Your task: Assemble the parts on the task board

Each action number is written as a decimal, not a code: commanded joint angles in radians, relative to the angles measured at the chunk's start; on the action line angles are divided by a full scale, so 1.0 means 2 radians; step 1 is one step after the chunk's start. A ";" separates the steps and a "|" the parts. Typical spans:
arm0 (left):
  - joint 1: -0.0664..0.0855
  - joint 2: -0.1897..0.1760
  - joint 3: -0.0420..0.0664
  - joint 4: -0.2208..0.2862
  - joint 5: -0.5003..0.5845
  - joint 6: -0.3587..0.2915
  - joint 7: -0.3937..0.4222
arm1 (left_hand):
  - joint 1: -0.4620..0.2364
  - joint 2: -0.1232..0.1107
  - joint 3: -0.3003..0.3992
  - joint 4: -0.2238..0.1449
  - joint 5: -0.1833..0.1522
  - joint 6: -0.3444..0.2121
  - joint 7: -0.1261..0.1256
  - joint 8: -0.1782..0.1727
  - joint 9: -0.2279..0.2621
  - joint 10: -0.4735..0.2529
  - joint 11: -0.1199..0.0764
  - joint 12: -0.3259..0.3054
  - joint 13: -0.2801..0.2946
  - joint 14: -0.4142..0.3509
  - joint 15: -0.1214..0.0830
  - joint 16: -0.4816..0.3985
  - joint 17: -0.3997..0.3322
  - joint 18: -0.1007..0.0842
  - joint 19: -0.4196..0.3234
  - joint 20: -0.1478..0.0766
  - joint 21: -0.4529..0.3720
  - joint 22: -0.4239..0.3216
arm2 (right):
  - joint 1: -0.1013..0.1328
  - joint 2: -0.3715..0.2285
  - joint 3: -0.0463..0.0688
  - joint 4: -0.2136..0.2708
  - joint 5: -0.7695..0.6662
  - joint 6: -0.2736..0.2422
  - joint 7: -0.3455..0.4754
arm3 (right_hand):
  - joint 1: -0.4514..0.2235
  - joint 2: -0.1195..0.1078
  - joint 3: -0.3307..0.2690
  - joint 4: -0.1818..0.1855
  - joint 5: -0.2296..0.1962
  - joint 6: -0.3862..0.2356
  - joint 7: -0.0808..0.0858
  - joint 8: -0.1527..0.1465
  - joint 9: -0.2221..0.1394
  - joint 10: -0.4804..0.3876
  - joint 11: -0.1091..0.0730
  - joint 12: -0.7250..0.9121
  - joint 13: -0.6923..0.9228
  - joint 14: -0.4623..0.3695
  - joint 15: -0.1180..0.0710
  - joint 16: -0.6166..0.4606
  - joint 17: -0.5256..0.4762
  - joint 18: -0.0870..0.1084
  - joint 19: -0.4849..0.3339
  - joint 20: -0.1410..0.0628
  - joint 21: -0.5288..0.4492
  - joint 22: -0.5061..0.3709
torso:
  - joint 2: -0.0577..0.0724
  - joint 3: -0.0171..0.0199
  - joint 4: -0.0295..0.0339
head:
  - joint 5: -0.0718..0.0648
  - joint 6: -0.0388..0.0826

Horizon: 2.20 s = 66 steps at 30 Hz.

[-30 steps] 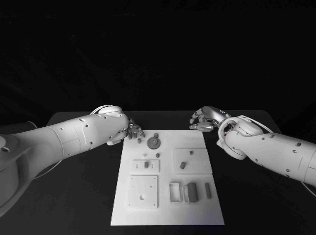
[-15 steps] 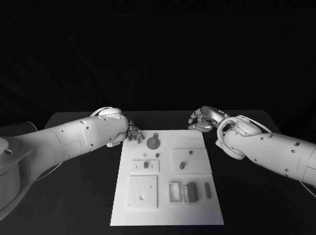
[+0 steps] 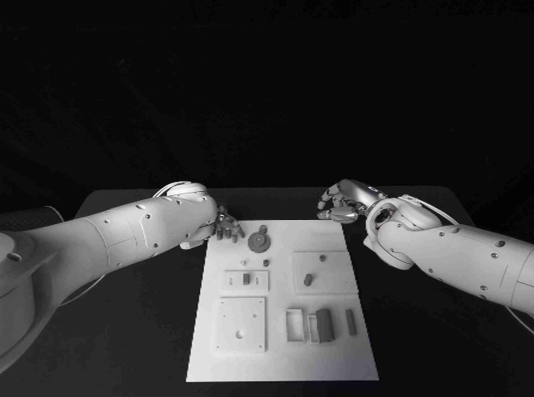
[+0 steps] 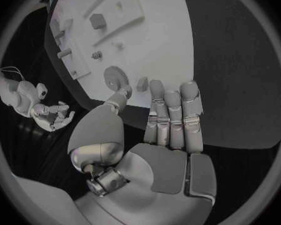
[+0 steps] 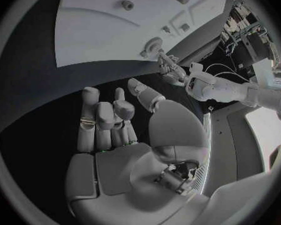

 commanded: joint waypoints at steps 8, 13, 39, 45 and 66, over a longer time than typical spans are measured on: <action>-0.001 0.001 0.000 0.001 -0.002 0.007 0.006 | 0.005 0.011 -0.001 -0.013 0.013 -0.002 0.008 0.005 -0.001 -0.001 -0.001 0.004 -0.001 -0.005 -0.001 0.004 -0.003 0.027 -0.002 0.001 0.003 0.011 | 0.000 0.001 0.000 0.000 -0.002 0.005 0.001 | -0.004 0.000 -0.001 0.003 0.000 0.001 0.004 -0.003 0.001 0.000 0.003 -0.002 0.001 0.000 -0.003 -0.003 -0.001 0.006 0.001 -0.002 -0.002 0.007 | 0.000 0.0003 0.0004 | 0.000 0.001; -0.001 0.001 0.000 0.001 -0.001 0.008 0.006 | 0.009 0.017 -0.001 -0.018 0.015 0.000 0.007 0.006 -0.002 0.000 -0.001 0.005 -0.002 -0.004 -0.001 0.006 -0.004 0.027 -0.001 0.000 0.004 0.011 | 0.000 0.001 0.000 0.000 -0.002 0.005 0.001 | -0.004 0.000 -0.001 0.003 0.000 0.001 0.004 -0.003 0.001 0.000 0.003 -0.002 0.001 0.000 -0.003 -0.003 -0.001 0.006 0.001 -0.002 -0.002 0.007 | 0.000 0.0000 0.0003 | 0.000 0.000; -0.001 0.002 0.000 -0.003 0.018 0.016 0.012 | 0.031 0.054 0.009 -0.040 0.018 0.008 0.005 0.011 -0.003 0.002 -0.003 0.008 -0.005 -0.004 -0.003 0.011 -0.009 0.025 -0.001 -0.001 0.009 0.011 | 0.000 0.002 0.000 -0.001 -0.002 0.005 0.001 | -0.004 0.000 -0.001 0.004 0.001 0.001 0.004 -0.003 0.001 0.000 0.003 -0.002 0.001 0.000 -0.003 -0.003 -0.001 0.006 0.001 -0.002 -0.002 0.007 | 0.000 0.0000 -0.0001 | 0.002 -0.002; -0.001 0.003 0.000 -0.003 0.022 0.018 0.012 | 0.042 0.052 0.024 -0.039 0.000 0.010 0.005 0.012 -0.004 0.004 -0.004 0.008 -0.007 -0.003 -0.003 0.013 -0.010 0.024 0.001 -0.001 0.010 0.010 | 0.000 0.003 0.000 -0.001 -0.002 0.005 0.001 | -0.005 0.000 -0.001 0.004 0.001 0.001 0.004 -0.003 0.001 0.000 0.003 -0.002 0.001 0.000 -0.003 -0.003 -0.001 0.006 0.001 -0.002 -0.002 0.007 | 0.000 0.0001 -0.0001 | 0.002 -0.002; -0.001 -0.002 0.001 0.001 0.026 0.008 0.015 | 0.088 0.058 0.058 -0.050 -0.006 0.047 -0.007 0.037 0.007 0.015 -0.014 0.015 -0.011 0.004 -0.006 0.022 -0.015 0.022 0.008 -0.004 0.021 0.011 | 0.000 0.002 0.000 -0.002 -0.002 0.005 0.001 | -0.007 -0.001 -0.001 0.006 0.001 0.000 0.004 -0.004 0.002 0.000 0.003 -0.002 0.001 0.000 -0.002 -0.003 -0.001 0.006 0.001 -0.001 -0.002 0.007 | 0.000 -0.0001 0.0001 | 0.003 -0.004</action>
